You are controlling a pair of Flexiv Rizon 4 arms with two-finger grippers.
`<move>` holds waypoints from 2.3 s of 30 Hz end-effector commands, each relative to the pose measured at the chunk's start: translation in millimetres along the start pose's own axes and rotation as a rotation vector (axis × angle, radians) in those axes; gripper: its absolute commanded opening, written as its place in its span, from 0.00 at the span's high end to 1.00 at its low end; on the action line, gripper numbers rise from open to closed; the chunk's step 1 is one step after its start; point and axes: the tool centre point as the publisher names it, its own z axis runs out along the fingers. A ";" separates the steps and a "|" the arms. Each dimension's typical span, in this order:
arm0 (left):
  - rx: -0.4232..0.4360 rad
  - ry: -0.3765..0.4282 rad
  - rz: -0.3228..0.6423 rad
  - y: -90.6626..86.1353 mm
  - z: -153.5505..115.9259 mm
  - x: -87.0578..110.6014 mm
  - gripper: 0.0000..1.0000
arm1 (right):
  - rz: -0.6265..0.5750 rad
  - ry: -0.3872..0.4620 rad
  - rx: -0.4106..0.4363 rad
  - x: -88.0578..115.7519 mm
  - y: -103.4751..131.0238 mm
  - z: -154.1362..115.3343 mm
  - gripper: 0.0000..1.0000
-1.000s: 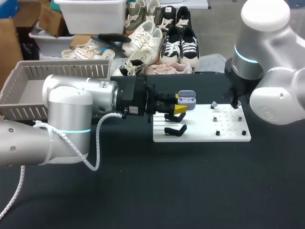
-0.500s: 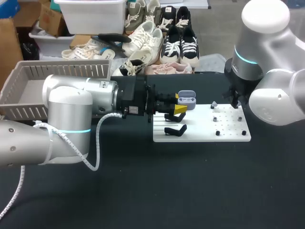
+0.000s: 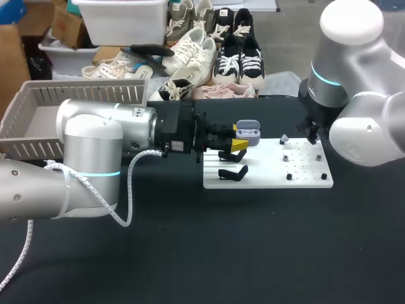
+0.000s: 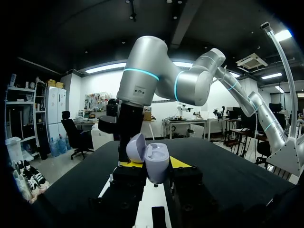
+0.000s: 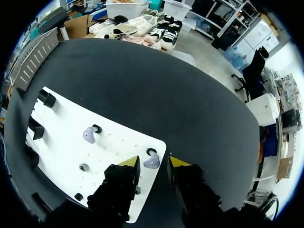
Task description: Pick up each earbud case from the left stands, insert the matching earbuds, close the lid, and place the case in the box.
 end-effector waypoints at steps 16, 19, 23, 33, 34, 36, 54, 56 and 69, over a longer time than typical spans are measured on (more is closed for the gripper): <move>0.001 0.000 0.000 0.3 -0.2 0.1 1.00 | 0.006 0.015 -0.014 -1.1 0.7 4.0 1.00; 0.001 0.000 0.000 0.3 -0.2 0.1 1.00 | 0.008 0.015 -0.016 0.3 0.7 2.2 1.00; 0.001 0.000 0.000 0.3 -0.2 0.1 1.00 | 0.015 0.013 -0.017 2.9 -2.6 -0.7 1.00; 0.001 0.000 0.000 0.3 -0.2 0.1 1.00 | 0.033 -0.029 -0.006 11.4 -4.5 -25.9 1.00; 0.001 0.000 0.000 0.3 -0.2 0.1 1.00 | 0.036 -0.036 -0.005 12.7 -4.5 -30.0 1.00; 0.001 0.000 0.000 0.3 -0.2 0.1 1.00 | 0.038 -0.044 -0.003 15.8 -3.4 -39.1 1.00; 0.001 0.000 0.000 0.3 -0.2 0.1 1.00 | 0.030 -0.036 0.041 48.0 46.0 -164.2 1.00; 0.001 0.000 0.000 0.3 -0.2 0.1 1.00 | 0.020 -0.046 0.050 49.5 54.7 -176.5 1.00; 0.001 0.000 0.000 0.3 -0.2 0.1 1.00 | -0.067 -0.043 0.052 61.4 114.1 -218.6 1.00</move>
